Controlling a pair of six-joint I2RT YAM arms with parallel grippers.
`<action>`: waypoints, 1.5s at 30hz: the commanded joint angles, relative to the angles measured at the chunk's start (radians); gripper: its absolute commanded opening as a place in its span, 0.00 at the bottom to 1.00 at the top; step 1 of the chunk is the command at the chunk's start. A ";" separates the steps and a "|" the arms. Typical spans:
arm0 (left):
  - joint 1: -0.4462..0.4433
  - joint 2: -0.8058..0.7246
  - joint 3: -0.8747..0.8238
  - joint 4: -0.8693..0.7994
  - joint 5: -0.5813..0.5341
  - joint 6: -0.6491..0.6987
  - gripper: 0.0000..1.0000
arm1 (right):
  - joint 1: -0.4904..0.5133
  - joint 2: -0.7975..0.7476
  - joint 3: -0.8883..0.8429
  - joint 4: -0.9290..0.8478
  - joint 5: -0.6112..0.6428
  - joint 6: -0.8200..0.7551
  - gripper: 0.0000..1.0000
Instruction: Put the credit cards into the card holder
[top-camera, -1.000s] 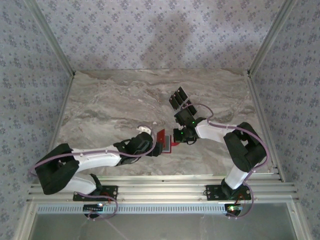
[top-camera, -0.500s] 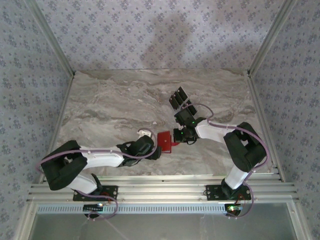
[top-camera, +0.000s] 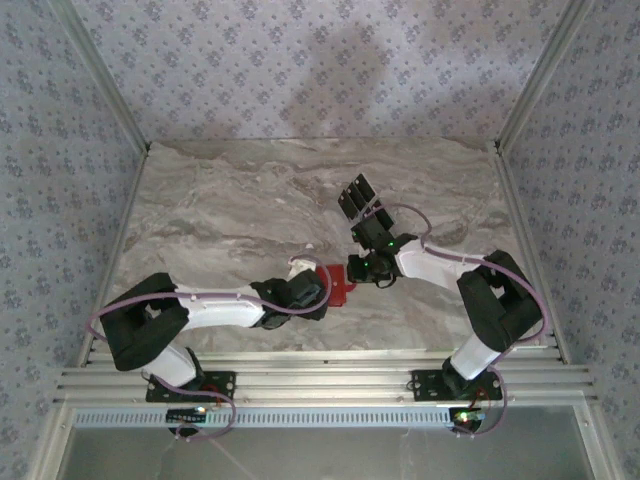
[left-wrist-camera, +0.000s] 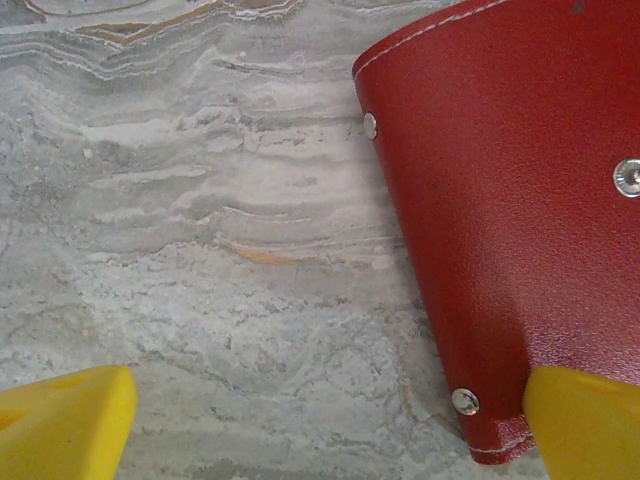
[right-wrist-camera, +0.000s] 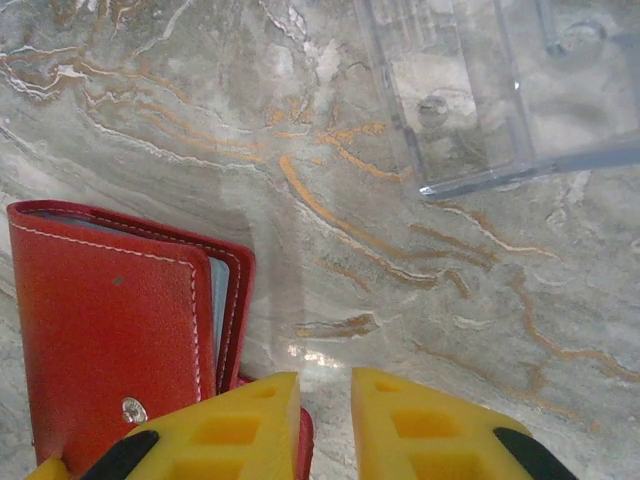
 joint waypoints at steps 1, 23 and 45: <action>-0.010 0.031 0.029 -0.101 -0.040 0.026 1.00 | -0.007 -0.015 0.010 -0.045 0.012 -0.016 0.23; -0.012 0.046 0.018 -0.091 -0.041 0.006 1.00 | -0.007 -0.082 -0.026 -0.062 -0.001 -0.007 0.24; -0.011 0.054 0.017 -0.083 -0.038 0.001 1.00 | 0.034 -0.062 -0.012 -0.028 -0.011 0.006 0.36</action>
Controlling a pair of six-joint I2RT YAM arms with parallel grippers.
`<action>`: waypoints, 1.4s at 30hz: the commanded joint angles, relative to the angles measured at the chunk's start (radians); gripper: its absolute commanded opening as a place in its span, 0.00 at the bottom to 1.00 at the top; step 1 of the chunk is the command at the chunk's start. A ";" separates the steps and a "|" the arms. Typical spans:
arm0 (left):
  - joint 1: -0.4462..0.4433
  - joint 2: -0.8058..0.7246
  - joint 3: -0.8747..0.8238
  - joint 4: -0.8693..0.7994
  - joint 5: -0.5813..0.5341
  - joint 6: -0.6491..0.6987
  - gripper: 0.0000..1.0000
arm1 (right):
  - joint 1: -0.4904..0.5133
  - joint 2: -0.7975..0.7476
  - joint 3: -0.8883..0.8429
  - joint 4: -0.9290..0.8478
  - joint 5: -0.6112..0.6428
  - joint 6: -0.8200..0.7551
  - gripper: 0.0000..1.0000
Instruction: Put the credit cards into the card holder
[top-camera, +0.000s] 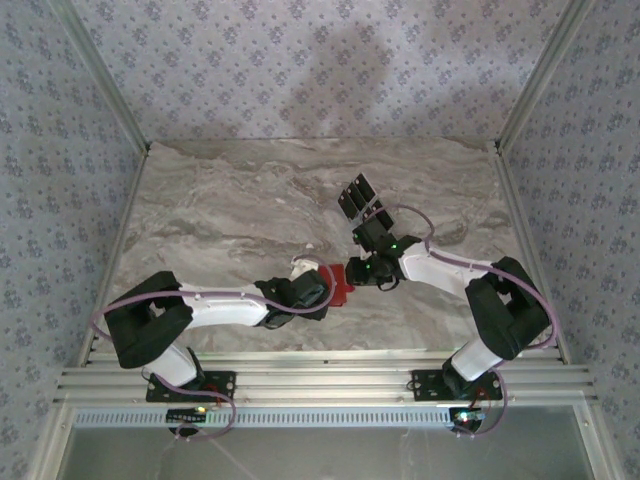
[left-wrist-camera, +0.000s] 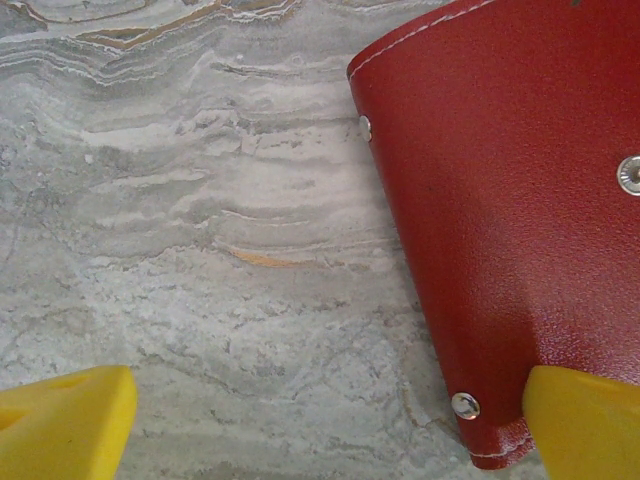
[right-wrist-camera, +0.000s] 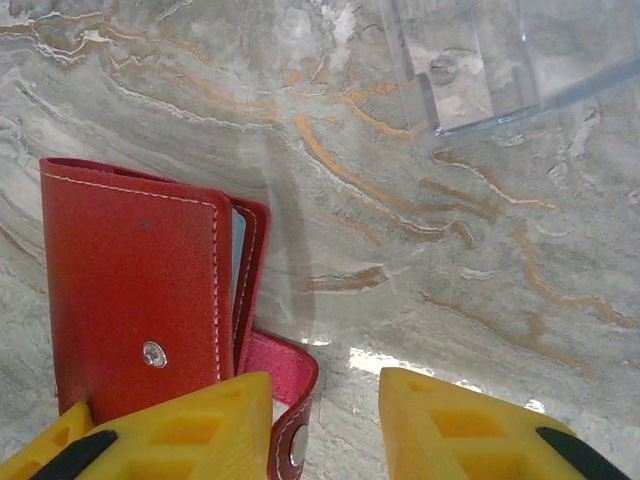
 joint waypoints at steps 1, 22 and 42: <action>-0.005 0.036 -0.005 -0.058 -0.019 -0.001 0.99 | 0.016 -0.013 0.007 0.003 -0.002 0.006 0.36; -0.005 0.036 -0.005 -0.060 -0.019 0.000 0.99 | 0.041 0.013 0.041 -0.032 0.044 -0.006 0.32; -0.005 0.038 -0.003 -0.058 -0.019 -0.001 0.99 | 0.029 -0.011 0.037 -0.055 0.046 -0.018 0.06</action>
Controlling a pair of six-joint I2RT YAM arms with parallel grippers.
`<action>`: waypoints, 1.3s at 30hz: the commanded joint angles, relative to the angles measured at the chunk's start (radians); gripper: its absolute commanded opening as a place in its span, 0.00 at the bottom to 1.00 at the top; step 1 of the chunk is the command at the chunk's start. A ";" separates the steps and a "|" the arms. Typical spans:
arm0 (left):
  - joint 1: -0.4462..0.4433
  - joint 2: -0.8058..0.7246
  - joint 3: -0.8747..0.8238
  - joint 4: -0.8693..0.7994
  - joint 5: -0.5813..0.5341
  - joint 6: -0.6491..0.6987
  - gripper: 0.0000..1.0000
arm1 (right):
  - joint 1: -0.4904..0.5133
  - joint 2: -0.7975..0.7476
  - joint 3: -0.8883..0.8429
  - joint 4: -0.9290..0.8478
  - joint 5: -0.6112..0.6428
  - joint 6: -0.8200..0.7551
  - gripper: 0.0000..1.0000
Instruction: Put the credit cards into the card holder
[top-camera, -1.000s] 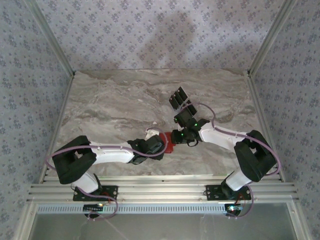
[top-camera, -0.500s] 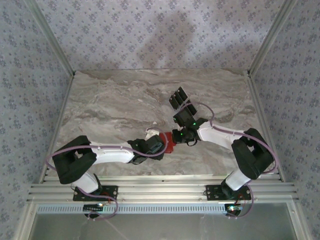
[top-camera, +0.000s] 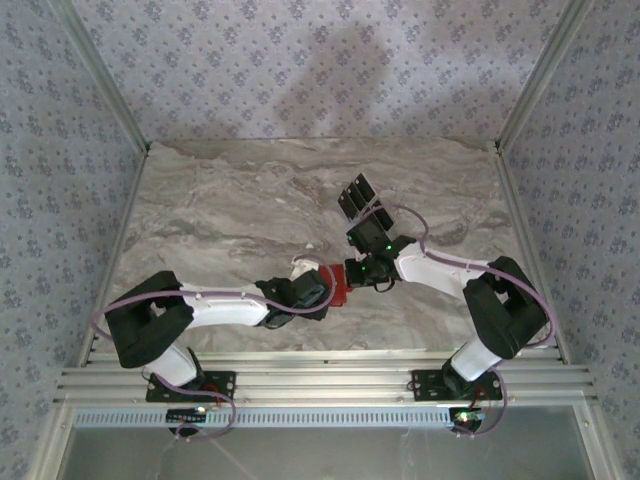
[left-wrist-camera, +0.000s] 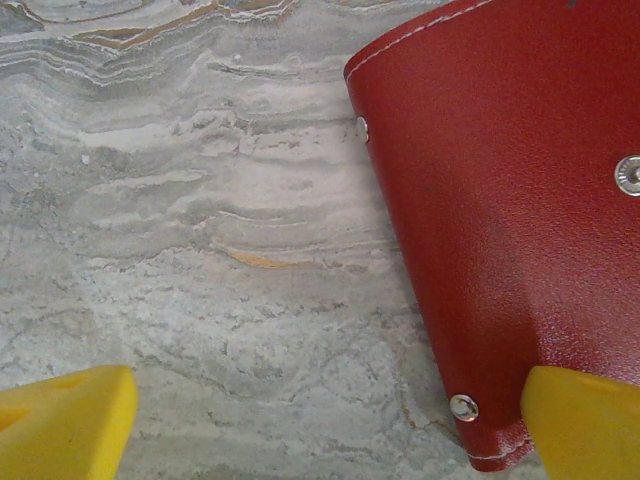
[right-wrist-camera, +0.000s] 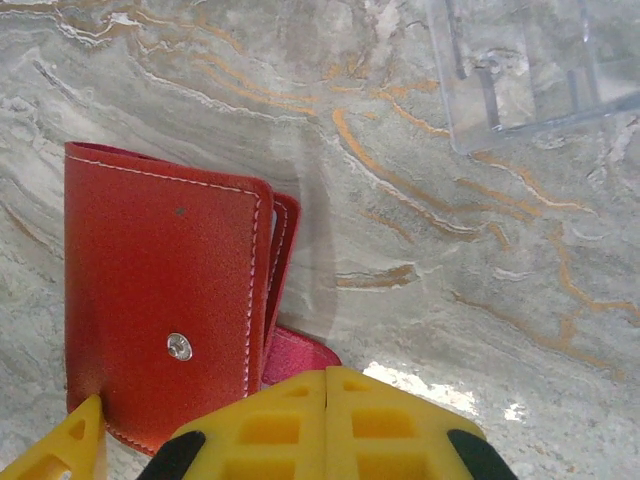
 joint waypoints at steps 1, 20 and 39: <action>-0.005 0.034 -0.005 -0.060 -0.020 0.000 0.99 | -0.007 -0.025 0.012 -0.039 0.016 -0.009 0.06; -0.005 0.037 -0.002 -0.060 -0.017 0.000 0.99 | -0.013 -0.044 -0.027 -0.029 0.011 -0.010 0.19; -0.005 0.040 -0.003 -0.051 -0.016 0.005 0.99 | -0.011 -0.059 0.015 0.014 -0.093 0.043 0.00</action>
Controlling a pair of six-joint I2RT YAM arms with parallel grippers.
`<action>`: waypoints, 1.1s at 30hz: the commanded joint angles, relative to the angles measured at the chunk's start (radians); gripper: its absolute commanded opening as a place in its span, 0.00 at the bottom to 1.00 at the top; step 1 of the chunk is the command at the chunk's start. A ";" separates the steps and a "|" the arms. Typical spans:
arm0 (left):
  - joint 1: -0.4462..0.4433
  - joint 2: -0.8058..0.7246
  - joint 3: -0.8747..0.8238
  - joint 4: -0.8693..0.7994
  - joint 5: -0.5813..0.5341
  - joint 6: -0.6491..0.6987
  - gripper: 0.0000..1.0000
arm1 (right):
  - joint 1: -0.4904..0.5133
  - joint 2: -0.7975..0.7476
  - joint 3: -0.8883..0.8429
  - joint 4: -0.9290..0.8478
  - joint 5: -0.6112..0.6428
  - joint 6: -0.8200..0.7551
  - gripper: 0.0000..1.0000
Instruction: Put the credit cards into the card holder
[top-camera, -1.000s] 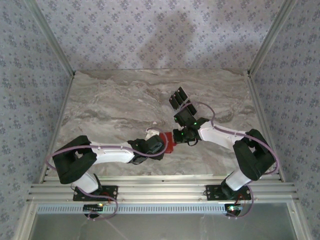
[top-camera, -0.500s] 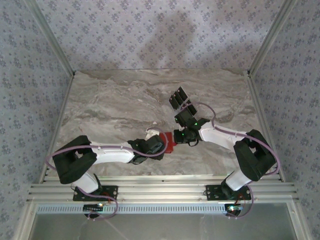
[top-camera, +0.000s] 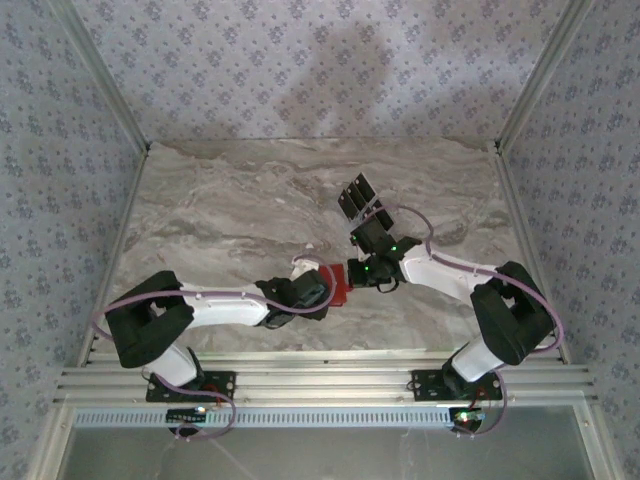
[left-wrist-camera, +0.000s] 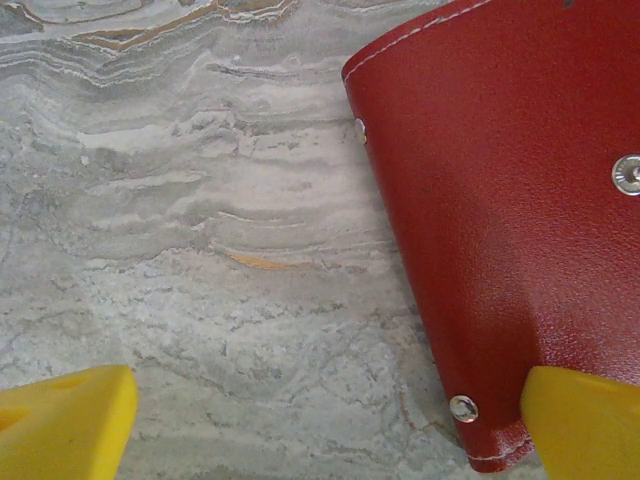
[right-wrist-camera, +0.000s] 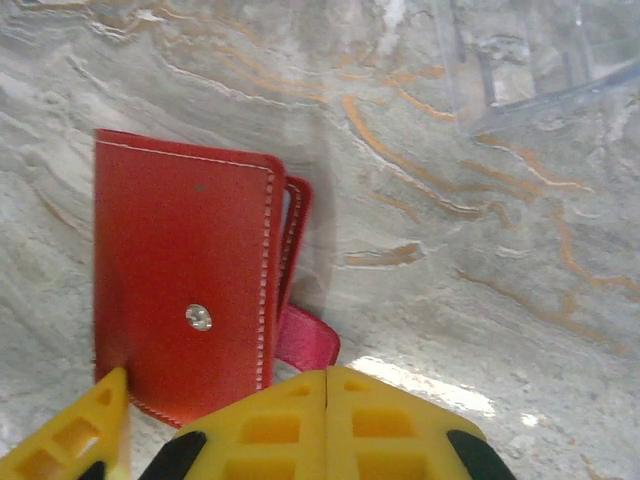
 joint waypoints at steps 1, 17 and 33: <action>-0.005 0.039 -0.004 -0.050 -0.015 0.006 0.99 | 0.002 -0.005 0.041 0.018 -0.054 0.038 0.00; -0.005 0.044 -0.009 -0.040 -0.002 0.007 0.99 | 0.049 0.136 0.088 0.098 -0.049 0.085 0.00; -0.005 0.047 -0.009 -0.034 0.001 0.007 0.99 | 0.042 0.172 0.115 0.104 -0.043 0.087 0.00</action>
